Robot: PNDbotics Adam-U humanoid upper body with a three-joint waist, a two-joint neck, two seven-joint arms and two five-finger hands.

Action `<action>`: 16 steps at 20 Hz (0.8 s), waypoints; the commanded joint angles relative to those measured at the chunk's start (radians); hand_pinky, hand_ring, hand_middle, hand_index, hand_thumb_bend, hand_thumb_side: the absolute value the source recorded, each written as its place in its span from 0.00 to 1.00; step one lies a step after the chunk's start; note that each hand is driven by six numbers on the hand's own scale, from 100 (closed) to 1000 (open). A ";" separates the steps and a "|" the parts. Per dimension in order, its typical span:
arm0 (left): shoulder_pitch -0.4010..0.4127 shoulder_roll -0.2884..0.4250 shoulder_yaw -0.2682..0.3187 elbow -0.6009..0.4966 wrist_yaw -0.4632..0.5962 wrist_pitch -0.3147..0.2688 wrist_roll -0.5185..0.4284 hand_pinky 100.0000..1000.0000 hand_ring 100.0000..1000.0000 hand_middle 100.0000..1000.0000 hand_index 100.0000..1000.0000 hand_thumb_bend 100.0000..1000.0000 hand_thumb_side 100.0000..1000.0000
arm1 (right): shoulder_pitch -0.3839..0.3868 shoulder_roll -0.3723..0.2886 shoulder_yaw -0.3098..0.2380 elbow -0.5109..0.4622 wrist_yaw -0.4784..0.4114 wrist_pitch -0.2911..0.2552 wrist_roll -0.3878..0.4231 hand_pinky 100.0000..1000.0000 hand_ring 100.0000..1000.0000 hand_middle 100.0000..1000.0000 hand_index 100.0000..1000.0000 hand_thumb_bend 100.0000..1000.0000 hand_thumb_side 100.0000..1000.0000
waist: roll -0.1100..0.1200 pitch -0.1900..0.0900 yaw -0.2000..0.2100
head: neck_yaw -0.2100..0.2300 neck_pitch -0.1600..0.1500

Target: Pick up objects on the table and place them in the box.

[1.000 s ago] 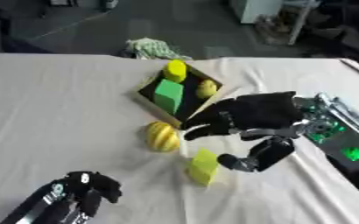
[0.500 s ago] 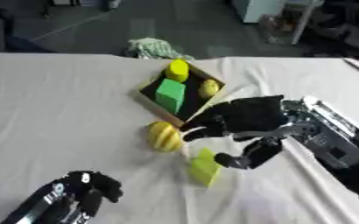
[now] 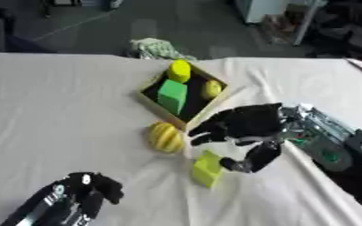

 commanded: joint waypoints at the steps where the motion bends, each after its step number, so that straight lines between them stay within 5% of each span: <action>1: -0.010 0.012 0.007 -0.021 -0.003 -0.003 0.002 0.69 0.65 0.48 0.70 0.00 0.68 | 0.011 -0.069 -0.023 -0.075 -0.042 -0.113 0.108 0.88 0.94 0.97 1.00 0.00 0.25 | -0.001 -0.013 -0.002 | 0.001 -0.006; 7: -0.011 0.013 0.008 -0.021 -0.005 -0.005 0.002 0.69 0.65 0.48 0.70 0.00 0.67 | 0.045 -0.128 -0.032 -0.161 -0.115 -0.088 0.150 0.88 0.94 0.97 1.00 0.00 0.28 | -0.002 -0.013 -0.005 | 0.004 -0.007; 16: -0.015 0.010 0.009 -0.021 -0.002 -0.008 0.003 0.69 0.65 0.48 0.70 0.00 0.67 | 0.009 -0.105 0.004 -0.066 -0.069 -0.101 0.186 0.88 0.94 0.97 1.00 0.00 0.33 | 0.007 -0.009 -0.006 | 0.005 -0.006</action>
